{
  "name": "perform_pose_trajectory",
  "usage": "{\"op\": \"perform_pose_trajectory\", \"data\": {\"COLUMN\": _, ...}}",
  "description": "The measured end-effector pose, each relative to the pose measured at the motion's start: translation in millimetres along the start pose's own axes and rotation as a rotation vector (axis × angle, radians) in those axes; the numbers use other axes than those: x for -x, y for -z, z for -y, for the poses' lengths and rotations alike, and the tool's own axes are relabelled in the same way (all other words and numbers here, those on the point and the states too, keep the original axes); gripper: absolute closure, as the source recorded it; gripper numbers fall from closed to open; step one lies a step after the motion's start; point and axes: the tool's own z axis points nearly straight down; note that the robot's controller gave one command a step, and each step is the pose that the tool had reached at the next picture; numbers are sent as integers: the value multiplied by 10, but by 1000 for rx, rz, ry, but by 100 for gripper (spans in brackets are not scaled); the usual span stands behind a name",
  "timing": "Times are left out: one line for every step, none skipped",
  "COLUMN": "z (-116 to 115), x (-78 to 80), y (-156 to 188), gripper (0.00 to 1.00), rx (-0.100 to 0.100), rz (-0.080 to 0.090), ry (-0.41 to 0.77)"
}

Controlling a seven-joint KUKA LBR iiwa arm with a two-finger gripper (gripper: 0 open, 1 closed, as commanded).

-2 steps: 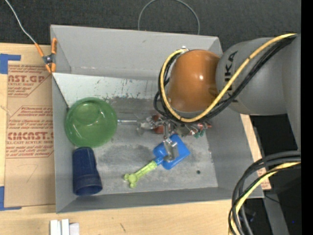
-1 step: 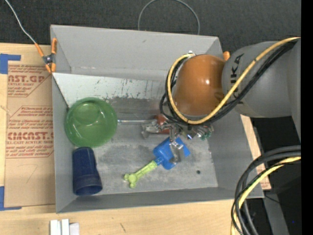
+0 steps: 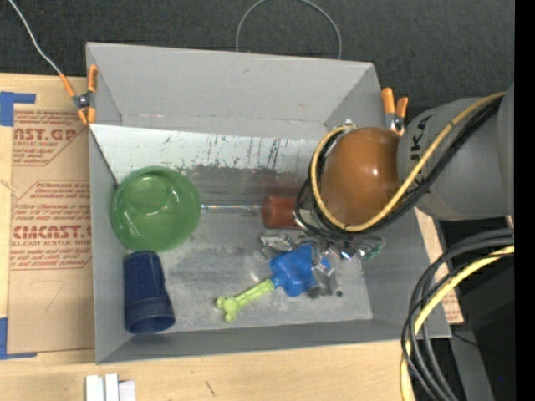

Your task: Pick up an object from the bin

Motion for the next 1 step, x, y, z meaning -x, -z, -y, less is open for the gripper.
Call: {"op": "perform_pose_trajectory", "data": {"z": -60, "x": 335, "y": 31, "gripper": 100, "rx": -3, "rz": 7, "ry": 179}}
